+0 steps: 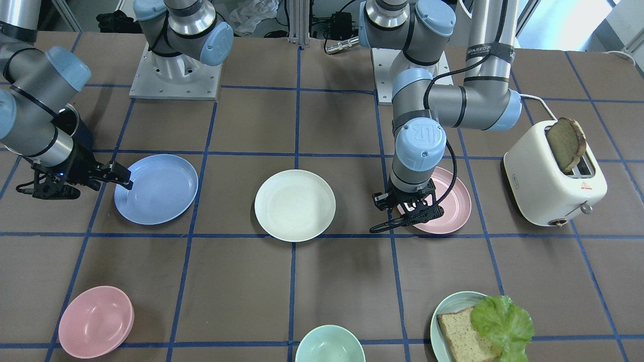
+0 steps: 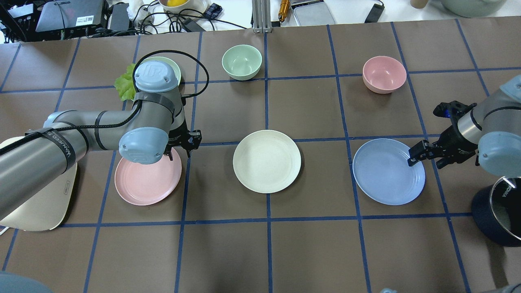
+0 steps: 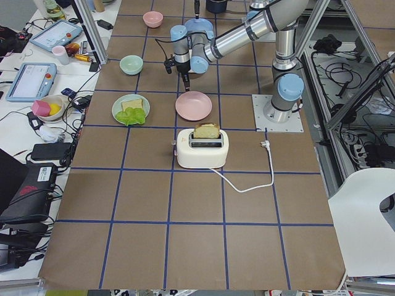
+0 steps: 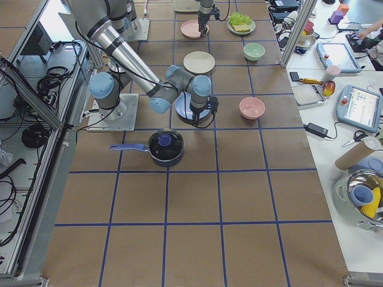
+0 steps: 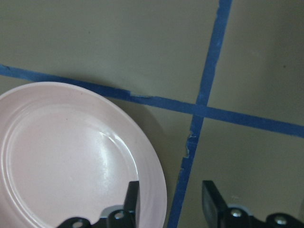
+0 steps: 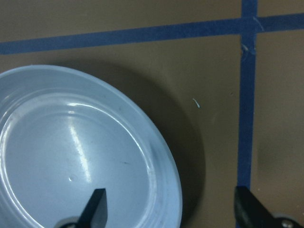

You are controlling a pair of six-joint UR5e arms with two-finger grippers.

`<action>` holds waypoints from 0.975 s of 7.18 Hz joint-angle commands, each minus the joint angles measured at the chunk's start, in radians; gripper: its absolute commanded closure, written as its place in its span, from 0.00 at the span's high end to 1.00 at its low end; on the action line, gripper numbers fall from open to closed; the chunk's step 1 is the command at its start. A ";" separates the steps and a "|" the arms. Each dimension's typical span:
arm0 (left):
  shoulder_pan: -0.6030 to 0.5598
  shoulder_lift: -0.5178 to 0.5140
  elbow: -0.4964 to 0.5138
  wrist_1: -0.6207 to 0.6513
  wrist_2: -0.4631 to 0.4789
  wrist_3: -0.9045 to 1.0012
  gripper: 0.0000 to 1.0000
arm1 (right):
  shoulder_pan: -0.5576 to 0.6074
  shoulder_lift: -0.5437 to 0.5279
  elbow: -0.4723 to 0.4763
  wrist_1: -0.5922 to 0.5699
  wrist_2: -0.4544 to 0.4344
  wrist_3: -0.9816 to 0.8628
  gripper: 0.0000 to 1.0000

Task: Stack three plates with pink and blue
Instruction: 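Grip the pink plate rim with the left gripper while the right grips the blue plate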

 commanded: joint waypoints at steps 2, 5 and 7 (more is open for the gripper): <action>0.003 -0.009 -0.016 0.007 0.009 -0.028 0.53 | -0.002 0.038 0.000 -0.001 0.014 -0.003 0.76; 0.035 -0.030 -0.016 0.007 0.020 -0.013 0.35 | -0.039 0.044 -0.001 0.011 0.033 -0.057 0.35; 0.049 -0.040 -0.010 0.007 0.020 -0.010 0.34 | -0.053 0.044 -0.003 0.008 0.062 -0.073 0.12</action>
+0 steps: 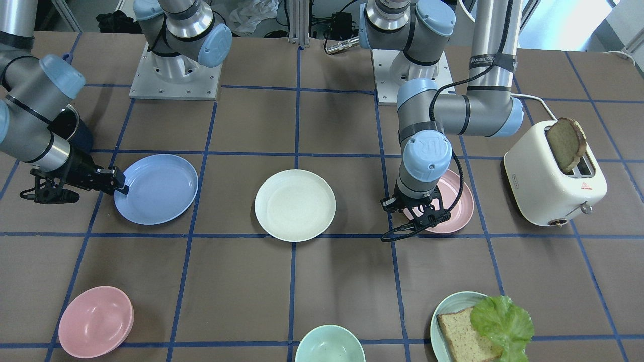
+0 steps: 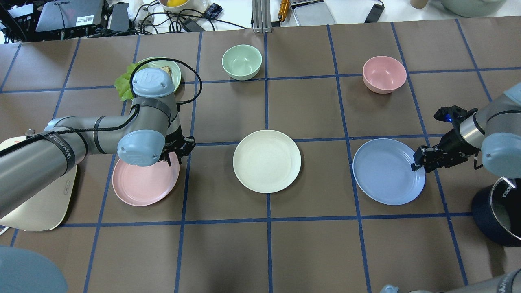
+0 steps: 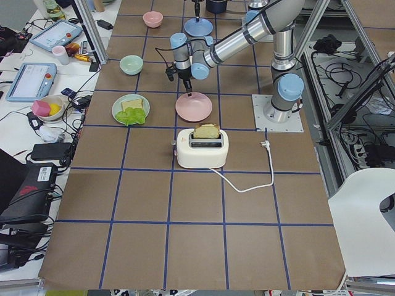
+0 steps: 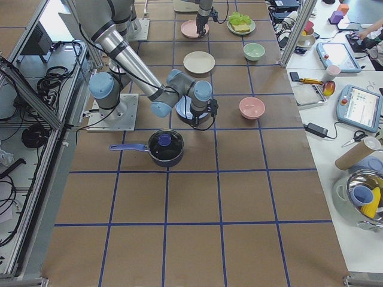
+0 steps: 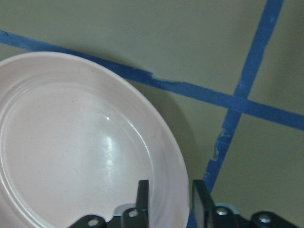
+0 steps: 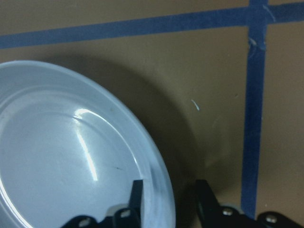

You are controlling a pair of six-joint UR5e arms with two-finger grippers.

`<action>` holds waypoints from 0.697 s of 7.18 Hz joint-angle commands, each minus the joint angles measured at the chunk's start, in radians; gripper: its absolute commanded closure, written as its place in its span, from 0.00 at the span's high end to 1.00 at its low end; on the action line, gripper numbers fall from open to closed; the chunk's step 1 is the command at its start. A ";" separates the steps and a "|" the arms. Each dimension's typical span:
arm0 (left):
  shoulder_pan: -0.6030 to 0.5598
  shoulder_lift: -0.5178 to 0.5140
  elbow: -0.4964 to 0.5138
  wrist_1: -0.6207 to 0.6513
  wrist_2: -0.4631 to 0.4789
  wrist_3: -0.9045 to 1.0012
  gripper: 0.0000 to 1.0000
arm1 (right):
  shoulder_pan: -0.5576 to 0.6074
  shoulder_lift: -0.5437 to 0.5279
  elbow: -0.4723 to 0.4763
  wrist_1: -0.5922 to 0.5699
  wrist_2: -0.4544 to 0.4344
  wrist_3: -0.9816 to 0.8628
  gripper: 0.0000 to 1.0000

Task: Stack three plates with pink and blue
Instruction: 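Grip the pink plate rim with the left gripper while the right grips the blue plate, then lift the pink plate with the left gripper and carry it over the cream plate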

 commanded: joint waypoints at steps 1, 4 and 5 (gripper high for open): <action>0.008 -0.011 0.003 -0.001 0.001 0.003 0.34 | -0.009 0.000 0.000 0.005 0.005 -0.014 0.00; 0.008 -0.015 0.006 -0.007 -0.002 0.007 0.00 | -0.009 -0.030 -0.033 0.010 0.004 -0.040 0.00; 0.008 -0.015 0.006 -0.008 -0.002 0.007 0.00 | -0.009 -0.032 -0.071 0.061 0.005 -0.042 0.00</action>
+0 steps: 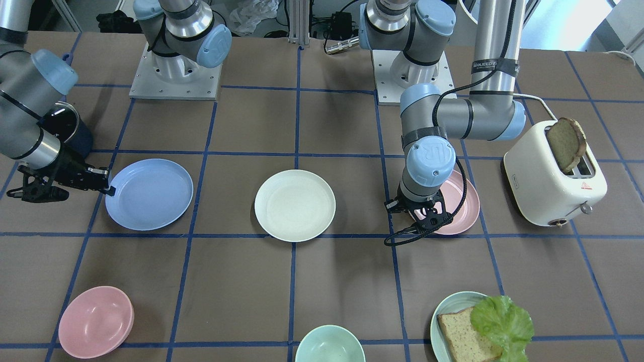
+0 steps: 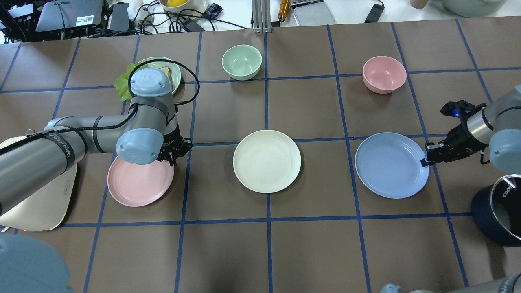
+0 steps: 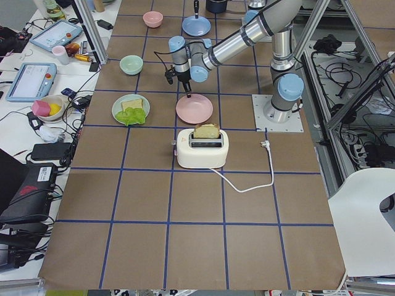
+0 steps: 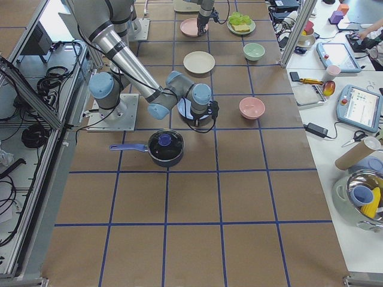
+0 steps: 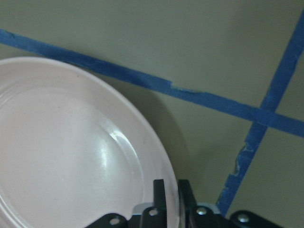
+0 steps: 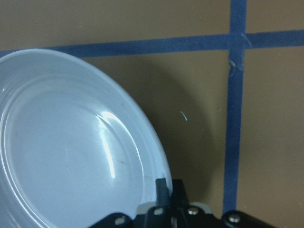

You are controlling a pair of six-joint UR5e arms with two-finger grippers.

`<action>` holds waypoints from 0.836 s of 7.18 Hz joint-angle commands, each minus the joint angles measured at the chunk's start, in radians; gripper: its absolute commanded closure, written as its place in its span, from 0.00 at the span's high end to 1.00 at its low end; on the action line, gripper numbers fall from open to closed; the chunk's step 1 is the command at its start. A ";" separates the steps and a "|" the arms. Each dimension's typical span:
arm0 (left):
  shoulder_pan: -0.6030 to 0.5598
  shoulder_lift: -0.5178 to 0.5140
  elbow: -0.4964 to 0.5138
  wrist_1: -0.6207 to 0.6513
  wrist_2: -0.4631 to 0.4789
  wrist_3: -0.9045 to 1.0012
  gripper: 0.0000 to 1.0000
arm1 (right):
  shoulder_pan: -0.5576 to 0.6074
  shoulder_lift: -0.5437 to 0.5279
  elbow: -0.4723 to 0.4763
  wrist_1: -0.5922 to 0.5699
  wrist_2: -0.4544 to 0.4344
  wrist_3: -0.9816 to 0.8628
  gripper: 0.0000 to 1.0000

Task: Stack three plates with pink and blue
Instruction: 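Lift the pink plate with the left gripper and carry it over the cream plate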

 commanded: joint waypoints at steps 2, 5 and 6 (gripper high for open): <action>-0.023 0.011 0.022 -0.038 0.031 0.001 0.00 | 0.000 -0.006 -0.110 0.151 0.002 -0.007 0.00; -0.165 -0.005 0.289 -0.344 0.118 -0.068 0.00 | 0.000 -0.009 -0.118 0.149 0.003 -0.005 0.00; -0.193 -0.023 0.395 -0.450 0.118 -0.084 0.00 | 0.001 -0.008 -0.118 0.149 0.004 -0.002 0.00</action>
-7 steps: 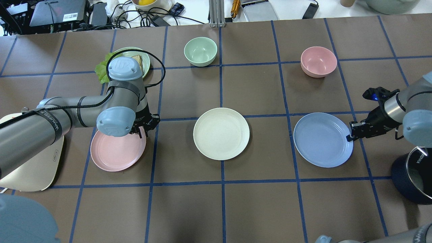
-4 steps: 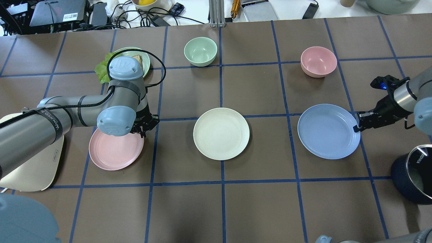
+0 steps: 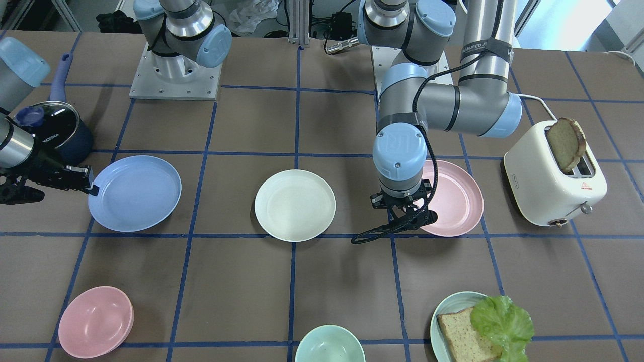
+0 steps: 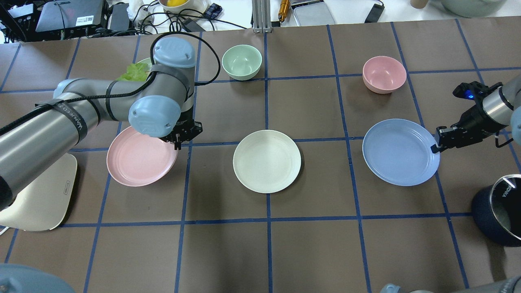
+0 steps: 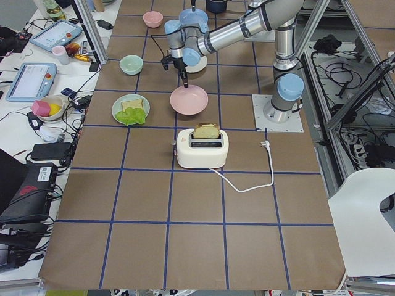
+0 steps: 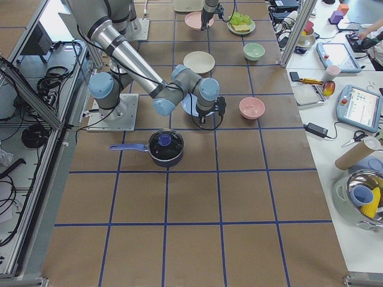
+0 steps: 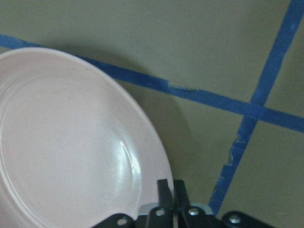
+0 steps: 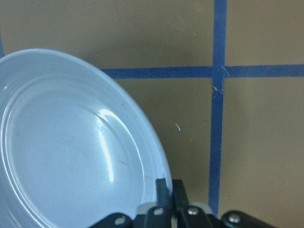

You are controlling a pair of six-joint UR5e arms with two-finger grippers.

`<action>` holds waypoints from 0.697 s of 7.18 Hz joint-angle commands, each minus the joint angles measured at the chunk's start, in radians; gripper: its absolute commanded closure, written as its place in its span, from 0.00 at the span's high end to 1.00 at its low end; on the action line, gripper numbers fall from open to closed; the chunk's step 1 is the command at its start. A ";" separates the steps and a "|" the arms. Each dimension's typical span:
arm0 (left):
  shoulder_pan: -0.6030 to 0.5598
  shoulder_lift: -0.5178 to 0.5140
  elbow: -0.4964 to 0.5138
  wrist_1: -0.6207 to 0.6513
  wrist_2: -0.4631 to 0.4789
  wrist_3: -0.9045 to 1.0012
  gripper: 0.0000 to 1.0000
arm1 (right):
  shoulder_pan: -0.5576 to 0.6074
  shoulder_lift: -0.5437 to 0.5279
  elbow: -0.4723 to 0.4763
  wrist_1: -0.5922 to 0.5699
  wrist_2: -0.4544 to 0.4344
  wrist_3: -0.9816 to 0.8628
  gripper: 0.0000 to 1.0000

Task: Stack three plates with pink and blue
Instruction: 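Lift the pink plate with the left gripper and carry it over the cream plate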

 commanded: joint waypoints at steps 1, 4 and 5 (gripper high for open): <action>-0.066 -0.047 0.205 -0.170 0.003 -0.027 0.00 | 0.001 0.001 0.000 0.000 0.005 0.006 0.00; -0.175 -0.117 0.295 -0.187 0.009 -0.030 0.00 | 0.001 -0.001 -0.002 -0.001 -0.002 0.012 0.00; -0.184 -0.133 0.360 -0.249 0.005 -0.042 0.00 | 0.001 -0.001 -0.002 -0.001 -0.002 0.012 0.00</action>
